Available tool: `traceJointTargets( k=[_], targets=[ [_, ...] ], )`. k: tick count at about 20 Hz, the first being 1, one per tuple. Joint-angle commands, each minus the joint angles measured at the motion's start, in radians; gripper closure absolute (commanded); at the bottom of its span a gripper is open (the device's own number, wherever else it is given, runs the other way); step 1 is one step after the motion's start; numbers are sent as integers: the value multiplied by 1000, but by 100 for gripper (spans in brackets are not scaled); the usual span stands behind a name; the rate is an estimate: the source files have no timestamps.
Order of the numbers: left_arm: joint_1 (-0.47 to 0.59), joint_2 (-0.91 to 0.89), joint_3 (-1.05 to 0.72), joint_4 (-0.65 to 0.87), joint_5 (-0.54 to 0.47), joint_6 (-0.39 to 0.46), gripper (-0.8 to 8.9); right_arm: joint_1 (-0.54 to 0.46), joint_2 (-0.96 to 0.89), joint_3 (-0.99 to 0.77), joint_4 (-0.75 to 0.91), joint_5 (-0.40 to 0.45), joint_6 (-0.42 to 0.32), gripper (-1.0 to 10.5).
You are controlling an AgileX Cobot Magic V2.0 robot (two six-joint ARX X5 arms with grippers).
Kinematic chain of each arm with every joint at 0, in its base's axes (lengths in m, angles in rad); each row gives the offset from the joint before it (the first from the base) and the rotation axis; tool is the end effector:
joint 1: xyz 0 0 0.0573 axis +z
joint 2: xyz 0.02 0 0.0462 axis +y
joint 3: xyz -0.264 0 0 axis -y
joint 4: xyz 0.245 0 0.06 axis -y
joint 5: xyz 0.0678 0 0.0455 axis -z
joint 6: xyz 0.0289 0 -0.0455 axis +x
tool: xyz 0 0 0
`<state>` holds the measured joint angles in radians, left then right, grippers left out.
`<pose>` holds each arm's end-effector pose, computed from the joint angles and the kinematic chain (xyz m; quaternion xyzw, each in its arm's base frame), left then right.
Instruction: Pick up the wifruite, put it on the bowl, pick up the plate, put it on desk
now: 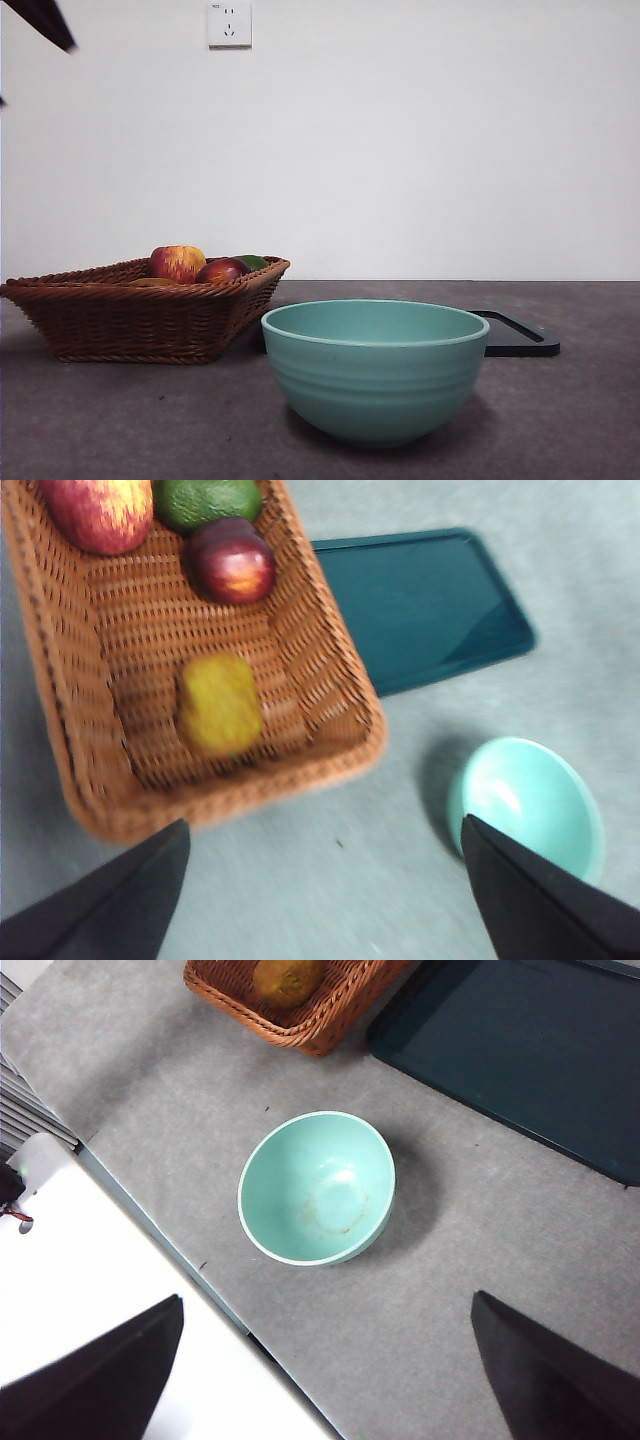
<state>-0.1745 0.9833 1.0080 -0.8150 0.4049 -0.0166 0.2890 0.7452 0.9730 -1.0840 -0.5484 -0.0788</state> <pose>0.1787 -0.0431 0.3222 -0.0516 0.3846 -0.2605 0.8841 0.1028 0.0463 0.3265 0.0209 0.3968 0.3858 0.8326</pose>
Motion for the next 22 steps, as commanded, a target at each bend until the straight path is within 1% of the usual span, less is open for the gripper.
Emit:
traceJointTargets(
  k=[1,4,9,11,13,15,16,19,20,22],
  targets=[
    [-41,100,57,48,-67,-2,380,5,5,16,10,-1,2,485],
    [-97,237,109,75,-169,5,380,5,5,16,10,0,13,485],
    [-158,428,130,186,-279,5,381,5,5,16,10,0,15,485],
    [-177,501,130,232,-308,5,380,5,5,16,10,0,18,485],
    [-190,565,130,264,-313,5,381,5,5,16,10,0,19,485],
    [-201,628,130,285,-370,6,381,5,5,16,10,-1,22,485],
    [-204,654,130,295,-383,6,380,5,5,16,9,-2,23,485],
    [-206,705,130,324,-383,6,381,5,5,16,9,-1,26,485],
    [-206,715,130,322,-383,6,402,5,5,16,9,-1,26,485],
    [-206,723,130,311,-383,5,532,5,5,16,9,-1,26,485]
  ],
)
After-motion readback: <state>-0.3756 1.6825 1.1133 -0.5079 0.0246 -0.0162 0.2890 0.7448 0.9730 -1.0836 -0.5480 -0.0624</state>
